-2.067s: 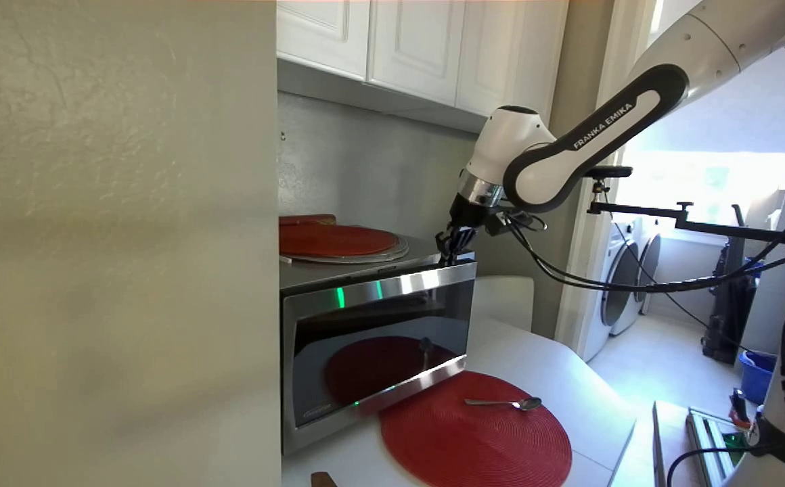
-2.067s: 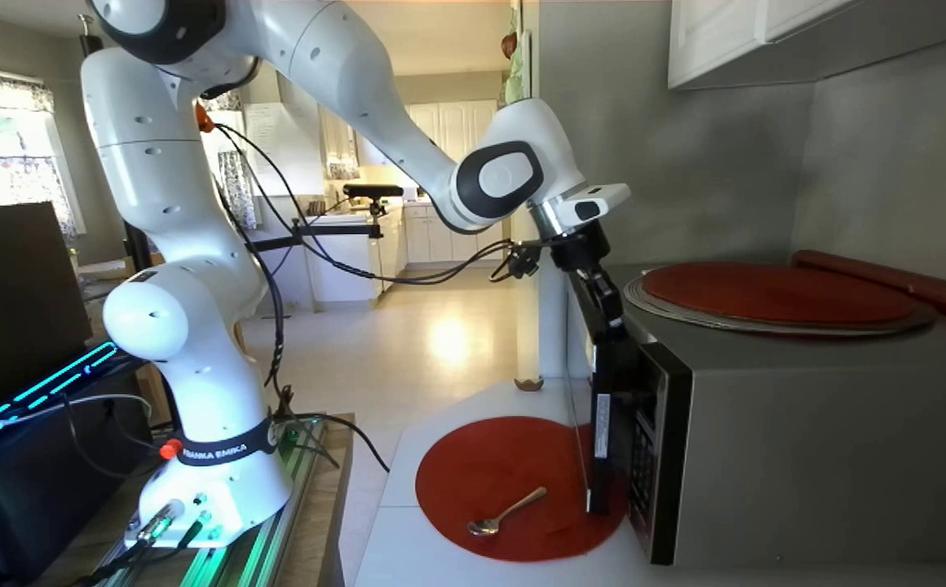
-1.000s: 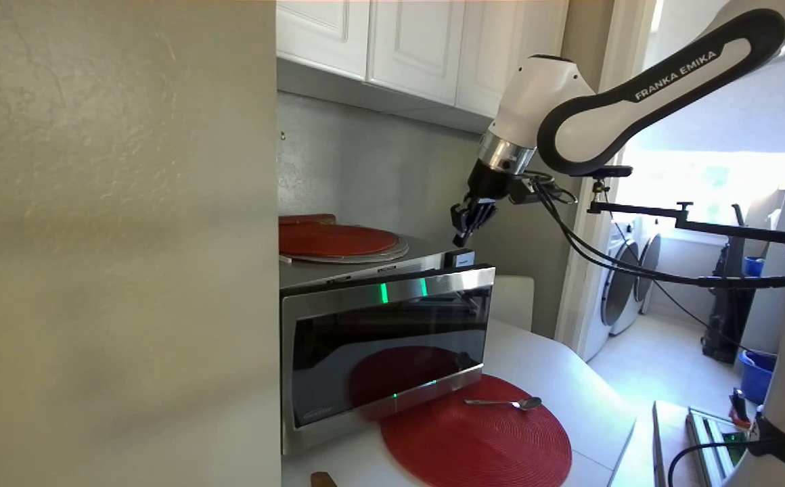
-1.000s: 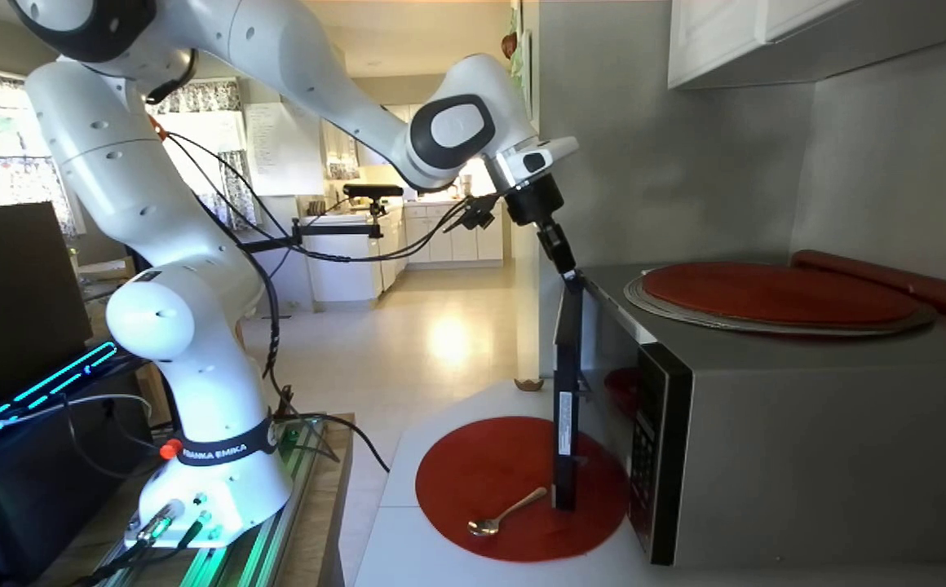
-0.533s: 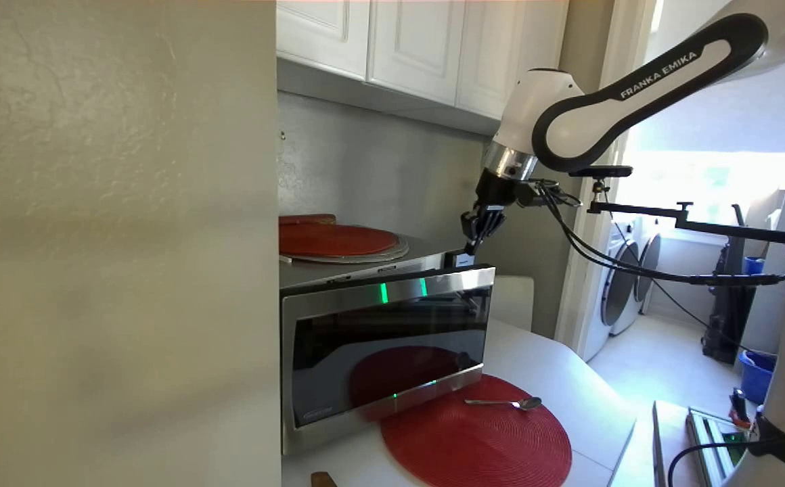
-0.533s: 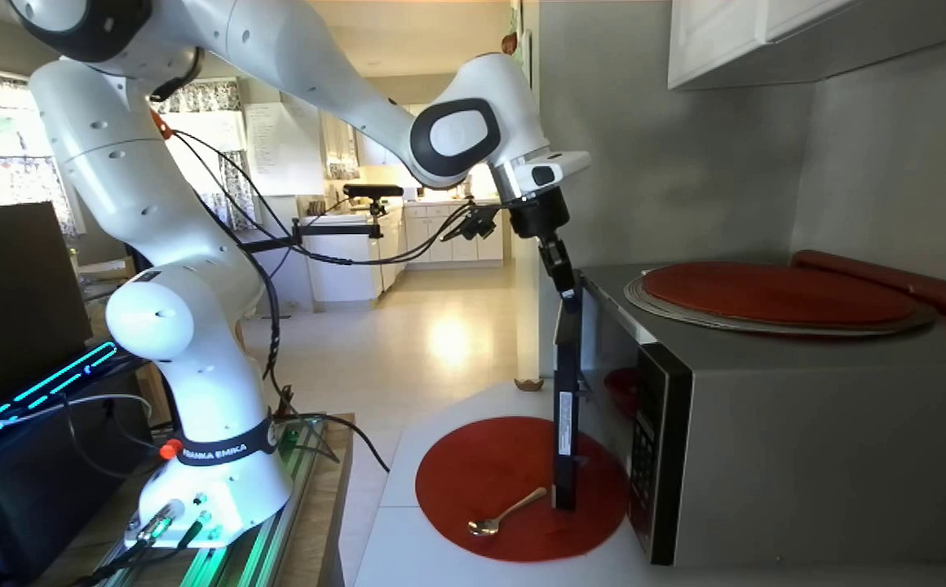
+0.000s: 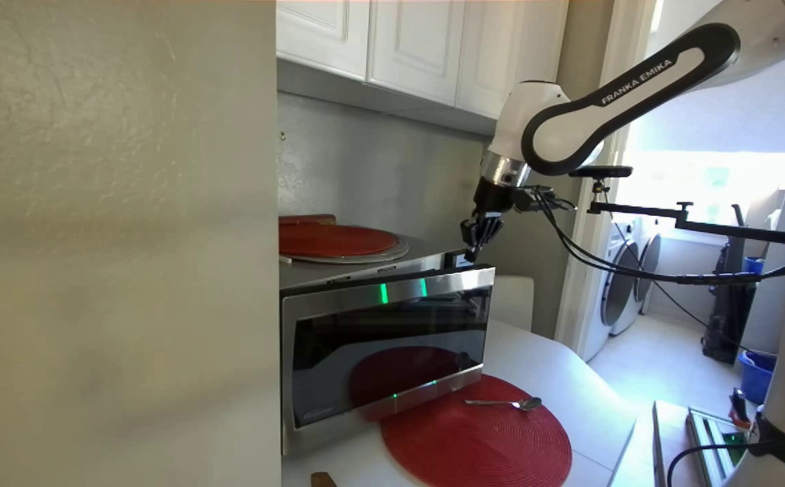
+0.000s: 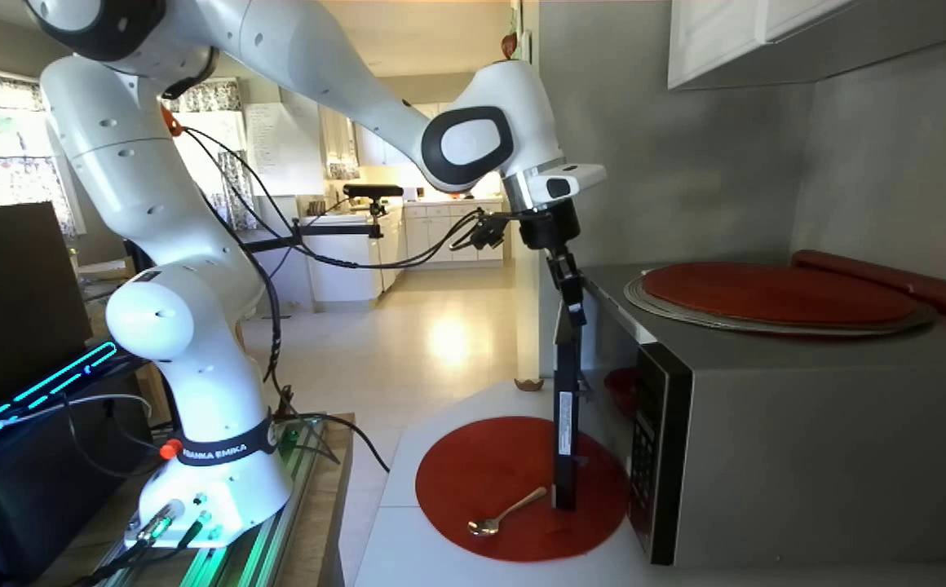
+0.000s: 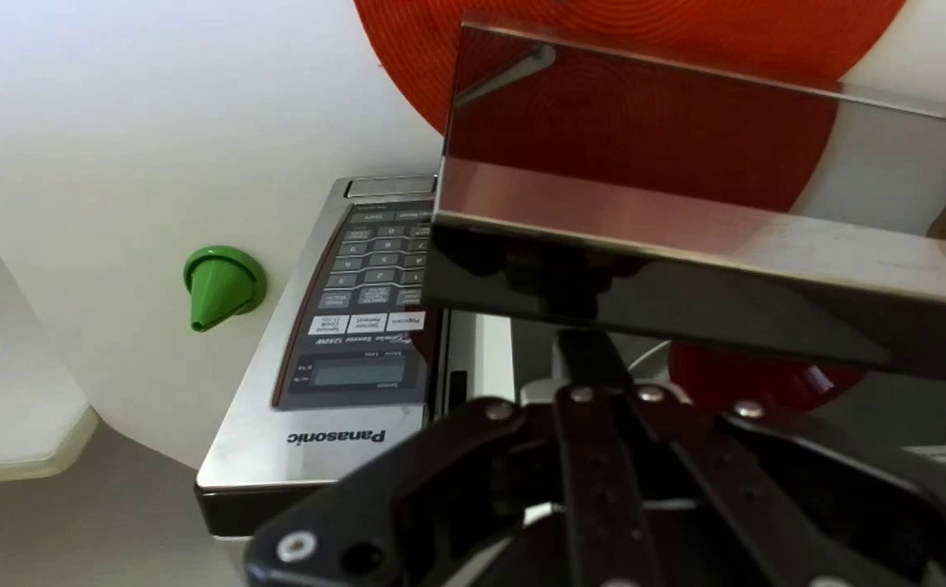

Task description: Open the microwave

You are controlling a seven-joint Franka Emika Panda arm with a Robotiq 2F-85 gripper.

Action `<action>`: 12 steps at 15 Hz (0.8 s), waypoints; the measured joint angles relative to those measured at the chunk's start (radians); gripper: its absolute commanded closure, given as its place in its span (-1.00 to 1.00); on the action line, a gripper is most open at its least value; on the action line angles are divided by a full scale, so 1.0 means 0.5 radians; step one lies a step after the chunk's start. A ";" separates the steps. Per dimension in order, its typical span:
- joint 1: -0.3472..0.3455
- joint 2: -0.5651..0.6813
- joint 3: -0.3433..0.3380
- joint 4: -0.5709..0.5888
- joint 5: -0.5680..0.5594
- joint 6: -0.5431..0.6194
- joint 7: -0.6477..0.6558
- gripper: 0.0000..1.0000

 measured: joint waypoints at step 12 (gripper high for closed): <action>0.003 0.092 -0.047 0.120 0.212 -0.204 -0.155 1.00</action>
